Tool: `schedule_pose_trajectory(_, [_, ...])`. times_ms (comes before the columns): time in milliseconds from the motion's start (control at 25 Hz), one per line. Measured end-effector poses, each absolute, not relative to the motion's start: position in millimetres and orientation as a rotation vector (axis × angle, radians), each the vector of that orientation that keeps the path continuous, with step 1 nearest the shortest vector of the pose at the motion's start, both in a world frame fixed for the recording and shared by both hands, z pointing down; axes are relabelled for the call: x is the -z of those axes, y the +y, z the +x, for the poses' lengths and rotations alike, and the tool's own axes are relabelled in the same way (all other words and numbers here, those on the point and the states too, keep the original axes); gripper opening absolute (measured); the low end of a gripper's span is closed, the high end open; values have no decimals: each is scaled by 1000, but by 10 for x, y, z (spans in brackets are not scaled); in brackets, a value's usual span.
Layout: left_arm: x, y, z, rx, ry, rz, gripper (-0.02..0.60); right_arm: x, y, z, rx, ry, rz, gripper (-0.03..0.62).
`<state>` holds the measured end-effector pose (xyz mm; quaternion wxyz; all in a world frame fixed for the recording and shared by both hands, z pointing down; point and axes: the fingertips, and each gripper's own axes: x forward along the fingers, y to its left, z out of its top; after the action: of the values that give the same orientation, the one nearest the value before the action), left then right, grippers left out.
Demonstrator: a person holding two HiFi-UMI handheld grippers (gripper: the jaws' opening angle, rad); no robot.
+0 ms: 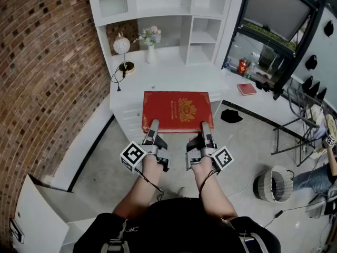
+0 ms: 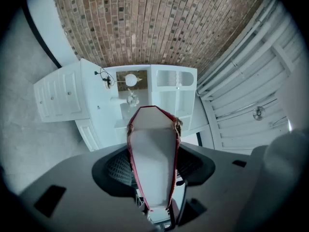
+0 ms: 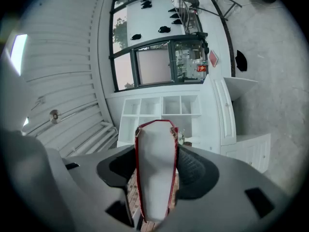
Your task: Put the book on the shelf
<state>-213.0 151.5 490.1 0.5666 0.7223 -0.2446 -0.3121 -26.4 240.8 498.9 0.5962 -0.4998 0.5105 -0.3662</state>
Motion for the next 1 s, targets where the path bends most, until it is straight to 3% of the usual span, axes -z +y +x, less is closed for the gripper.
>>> schedule_pose_trajectory(600, [-4935,1295,-2101,761,-588,1702,251,-4997,2142,-217,864,1221,-1152,258])
schedule_pose_trajectory(1000, [-4873,1066,-1652,762,-611,1682,251,-4925,1854,248,891,1233,-1156,258])
